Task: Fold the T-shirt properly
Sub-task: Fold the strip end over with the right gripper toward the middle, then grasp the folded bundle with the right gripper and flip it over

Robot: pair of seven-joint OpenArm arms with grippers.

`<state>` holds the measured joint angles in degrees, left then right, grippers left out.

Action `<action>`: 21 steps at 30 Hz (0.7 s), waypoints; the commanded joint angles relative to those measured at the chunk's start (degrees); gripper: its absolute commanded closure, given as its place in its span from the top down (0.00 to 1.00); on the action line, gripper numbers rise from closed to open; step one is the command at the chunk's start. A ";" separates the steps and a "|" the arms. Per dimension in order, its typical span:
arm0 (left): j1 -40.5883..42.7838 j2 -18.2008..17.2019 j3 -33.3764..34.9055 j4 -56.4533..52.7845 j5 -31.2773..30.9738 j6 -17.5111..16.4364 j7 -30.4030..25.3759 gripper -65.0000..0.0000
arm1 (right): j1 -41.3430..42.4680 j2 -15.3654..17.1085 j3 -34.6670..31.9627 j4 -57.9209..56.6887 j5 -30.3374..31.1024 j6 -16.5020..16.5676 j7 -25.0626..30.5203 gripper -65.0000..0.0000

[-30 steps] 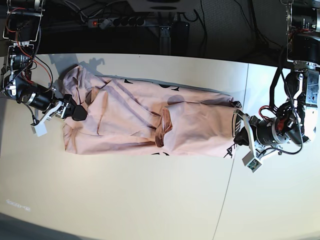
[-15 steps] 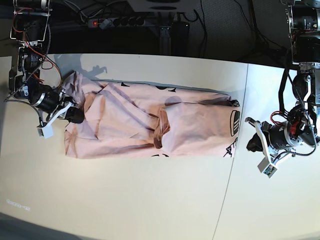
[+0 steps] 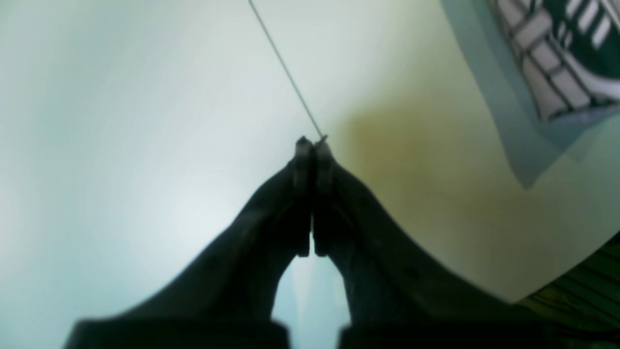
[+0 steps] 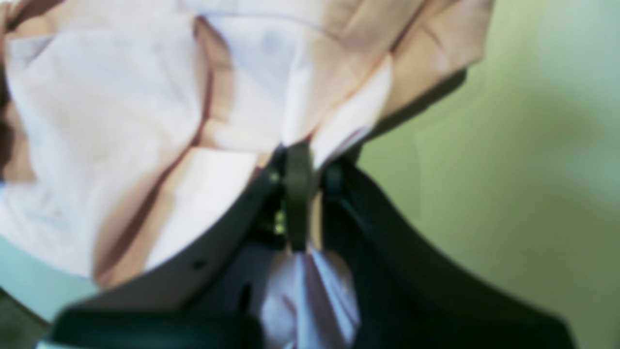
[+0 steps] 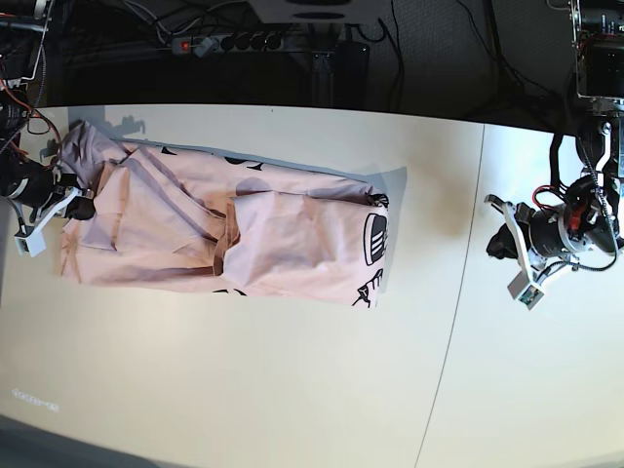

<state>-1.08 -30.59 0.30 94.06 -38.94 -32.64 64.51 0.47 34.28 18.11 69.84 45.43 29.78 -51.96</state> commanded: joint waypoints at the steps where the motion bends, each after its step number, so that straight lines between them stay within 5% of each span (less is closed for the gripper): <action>1: -0.68 -0.44 -0.48 0.79 -0.42 0.37 -1.75 0.00 | 0.98 1.29 0.72 1.16 2.36 3.08 0.66 0.00; 7: 0.09 1.20 -0.46 0.55 -0.59 -0.39 -2.56 0.00 | 1.09 0.74 1.55 9.64 5.42 3.02 -1.46 0.00; 13: 0.22 1.38 -0.46 -6.82 2.84 -2.56 -14.34 0.00 | 1.09 -1.05 1.53 22.18 6.40 3.02 -4.28 0.00; 21: -4.26 3.48 -0.46 -19.93 4.48 -4.28 -17.42 0.00 | 5.29 -4.28 -1.88 26.49 5.05 3.04 -4.50 0.00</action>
<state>-4.78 -26.35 0.05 73.78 -34.98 -35.79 46.70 4.71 29.08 15.77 95.24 49.28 29.80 -58.02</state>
